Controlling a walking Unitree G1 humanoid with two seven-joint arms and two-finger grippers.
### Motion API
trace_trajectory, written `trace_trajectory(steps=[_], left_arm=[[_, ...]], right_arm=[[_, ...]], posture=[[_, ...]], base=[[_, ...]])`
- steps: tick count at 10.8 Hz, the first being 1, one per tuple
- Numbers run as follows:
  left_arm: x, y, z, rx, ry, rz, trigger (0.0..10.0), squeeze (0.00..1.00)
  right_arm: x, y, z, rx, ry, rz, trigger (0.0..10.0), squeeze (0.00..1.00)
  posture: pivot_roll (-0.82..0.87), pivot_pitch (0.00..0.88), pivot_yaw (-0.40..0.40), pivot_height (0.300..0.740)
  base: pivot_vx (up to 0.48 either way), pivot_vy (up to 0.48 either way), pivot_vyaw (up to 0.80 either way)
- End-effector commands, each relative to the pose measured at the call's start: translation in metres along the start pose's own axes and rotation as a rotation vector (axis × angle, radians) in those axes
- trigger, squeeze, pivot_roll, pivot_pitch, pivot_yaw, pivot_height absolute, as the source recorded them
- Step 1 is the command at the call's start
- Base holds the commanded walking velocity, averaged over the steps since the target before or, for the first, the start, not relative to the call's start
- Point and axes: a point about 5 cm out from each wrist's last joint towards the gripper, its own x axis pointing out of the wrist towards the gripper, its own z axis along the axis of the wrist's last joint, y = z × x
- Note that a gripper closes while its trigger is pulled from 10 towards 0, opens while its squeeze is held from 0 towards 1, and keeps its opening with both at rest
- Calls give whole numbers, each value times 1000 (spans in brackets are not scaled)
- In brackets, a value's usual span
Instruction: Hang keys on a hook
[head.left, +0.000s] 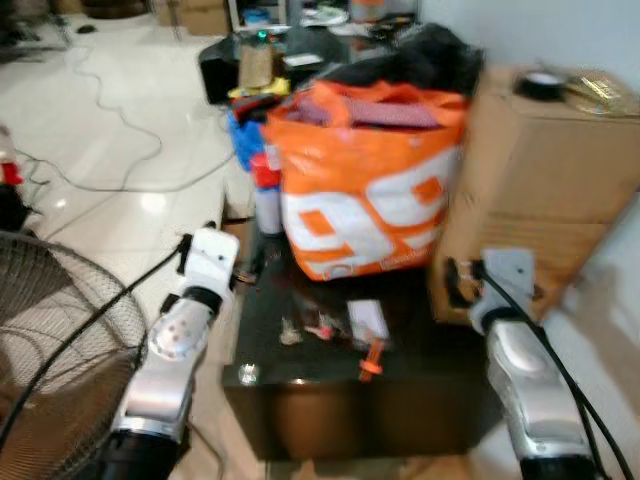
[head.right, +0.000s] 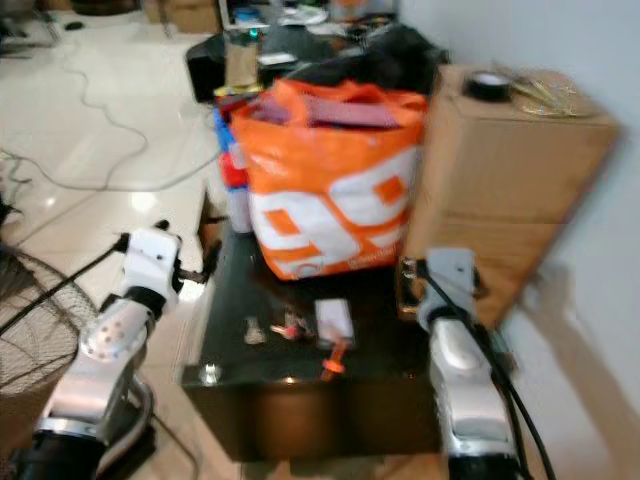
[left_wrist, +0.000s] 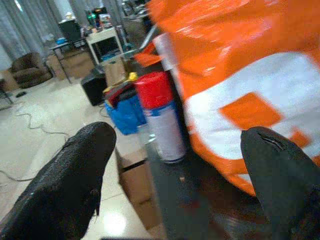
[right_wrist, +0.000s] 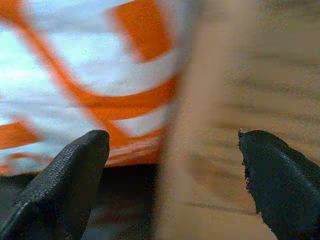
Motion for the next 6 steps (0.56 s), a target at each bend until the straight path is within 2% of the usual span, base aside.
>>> trace_trajectory(steps=[1,2,4,5,6], left_arm=[[-1,1,-4,10,22,-10,10000,0],[-4,-1,-12,44,53,-72,10000,0],[-11,-2,-26,157,99,-237,10000,20],[-16,-4,-33,182,136,-351,10000,24],[-22,-9,-39,205,159,-486,10000,27]], right_arm=[[2,8,-1,5,19,86,10000,0],[3,14,-6,5,41,161,10000,0],[9,18,-20,-2,127,184,10000,0],[10,21,-28,-8,169,212,10000,616],[10,26,-37,23,221,272,10000,1000]], posture=[[-52,0,3,740],[-52,0,0,740],[-50,0,-10,740],[-55,0,-20,740],[-59,0,-20,740]], base=[[0,0,0],[0,0,0],[0,0,0],[0,0,0],[0,0,0]])
